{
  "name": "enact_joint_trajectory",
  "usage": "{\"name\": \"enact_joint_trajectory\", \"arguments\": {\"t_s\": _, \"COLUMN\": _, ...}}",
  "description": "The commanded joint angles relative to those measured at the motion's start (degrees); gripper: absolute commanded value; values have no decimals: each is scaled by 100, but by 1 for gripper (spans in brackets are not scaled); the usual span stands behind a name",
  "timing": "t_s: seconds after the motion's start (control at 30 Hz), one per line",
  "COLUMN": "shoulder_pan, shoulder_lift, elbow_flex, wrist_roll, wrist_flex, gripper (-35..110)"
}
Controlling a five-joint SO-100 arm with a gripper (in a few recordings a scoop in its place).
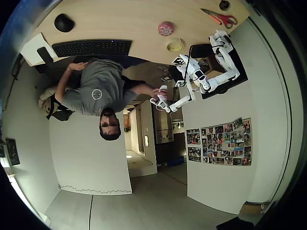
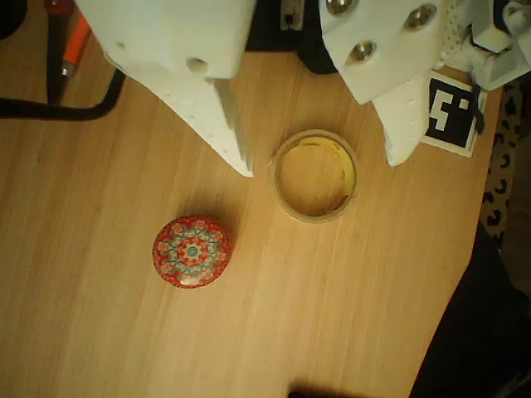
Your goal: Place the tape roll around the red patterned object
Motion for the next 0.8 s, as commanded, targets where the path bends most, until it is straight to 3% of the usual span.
{"name": "enact_joint_trajectory", "arguments": {"t_s": 0.0, "shoulder_pan": -835, "shoulder_lift": -1775, "elbow_flex": -1266, "wrist_roll": -176, "wrist_flex": -791, "gripper": 41}}
{"name": "enact_joint_trajectory", "arguments": {"t_s": 0.3, "shoulder_pan": -791, "shoulder_lift": -1573, "elbow_flex": -1046, "wrist_roll": -237, "wrist_flex": -756, "gripper": 41}}
{"name": "enact_joint_trajectory", "arguments": {"t_s": 0.5, "shoulder_pan": -835, "shoulder_lift": -940, "elbow_flex": 62, "wrist_roll": -246, "wrist_flex": -1037, "gripper": 41}}
{"name": "enact_joint_trajectory", "arguments": {"t_s": 0.77, "shoulder_pan": -1090, "shoulder_lift": -281, "elbow_flex": 2505, "wrist_roll": 18, "wrist_flex": -2830, "gripper": 41}}
